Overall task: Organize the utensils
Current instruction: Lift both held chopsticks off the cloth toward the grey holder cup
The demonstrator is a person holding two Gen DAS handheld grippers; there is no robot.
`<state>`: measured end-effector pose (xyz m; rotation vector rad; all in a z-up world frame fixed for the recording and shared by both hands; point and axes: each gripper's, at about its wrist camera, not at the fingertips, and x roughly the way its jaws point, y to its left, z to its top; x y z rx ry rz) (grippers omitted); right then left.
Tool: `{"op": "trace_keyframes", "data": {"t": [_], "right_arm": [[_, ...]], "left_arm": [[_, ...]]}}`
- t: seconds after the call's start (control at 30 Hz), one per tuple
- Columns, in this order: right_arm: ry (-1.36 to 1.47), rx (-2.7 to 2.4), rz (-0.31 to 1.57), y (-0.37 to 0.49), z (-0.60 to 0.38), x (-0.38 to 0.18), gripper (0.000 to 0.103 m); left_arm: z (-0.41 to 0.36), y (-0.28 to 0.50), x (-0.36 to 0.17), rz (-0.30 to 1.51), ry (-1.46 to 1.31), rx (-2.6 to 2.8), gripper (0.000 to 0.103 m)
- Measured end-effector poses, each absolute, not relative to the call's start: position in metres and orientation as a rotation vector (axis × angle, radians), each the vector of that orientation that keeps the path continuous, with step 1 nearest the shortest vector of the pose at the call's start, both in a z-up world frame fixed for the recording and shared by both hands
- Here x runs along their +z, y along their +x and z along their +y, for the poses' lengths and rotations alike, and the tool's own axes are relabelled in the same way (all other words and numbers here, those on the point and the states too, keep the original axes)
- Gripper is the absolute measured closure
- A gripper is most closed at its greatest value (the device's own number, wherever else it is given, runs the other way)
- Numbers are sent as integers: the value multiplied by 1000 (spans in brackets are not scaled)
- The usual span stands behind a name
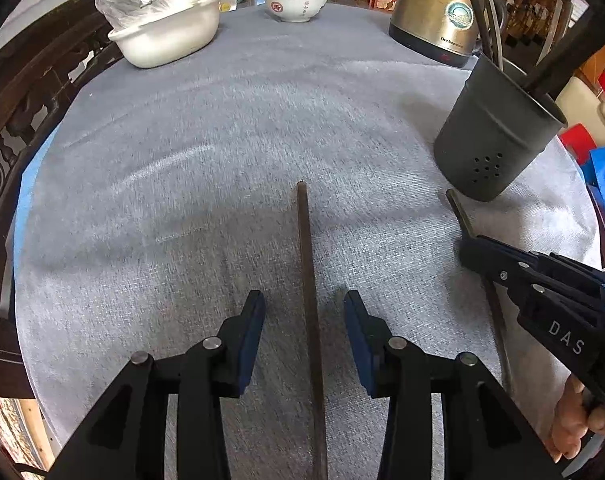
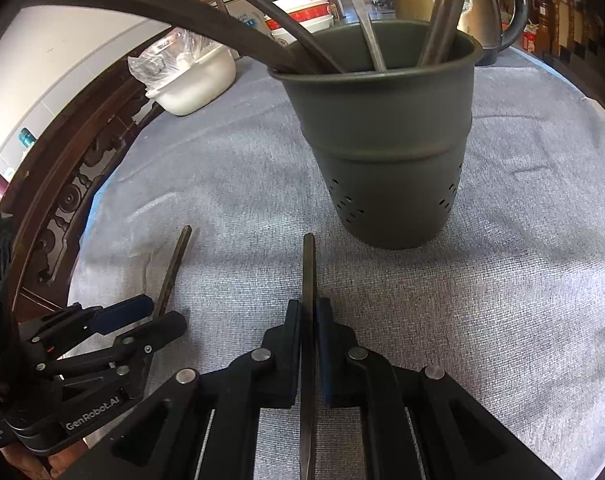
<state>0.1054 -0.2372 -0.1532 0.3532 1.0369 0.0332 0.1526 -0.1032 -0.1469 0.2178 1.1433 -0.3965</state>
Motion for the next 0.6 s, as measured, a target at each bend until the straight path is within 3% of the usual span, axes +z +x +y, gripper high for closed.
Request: {"op": "trace_keyframes", "data": {"t": [0.17, 0.4, 0.6], "right_arm": [[350, 35, 1035, 105, -237, -152, 93], [331, 25, 1035, 105, -235, -151, 93], [326, 16, 1030, 106, -233, -151, 94]], "left_arm": [[-104, 155, -148, 1126, 237, -383, 67], [-99, 162, -148, 1119, 218, -366, 95], [-85, 163, -145, 1126, 154, -363, 97]]}}
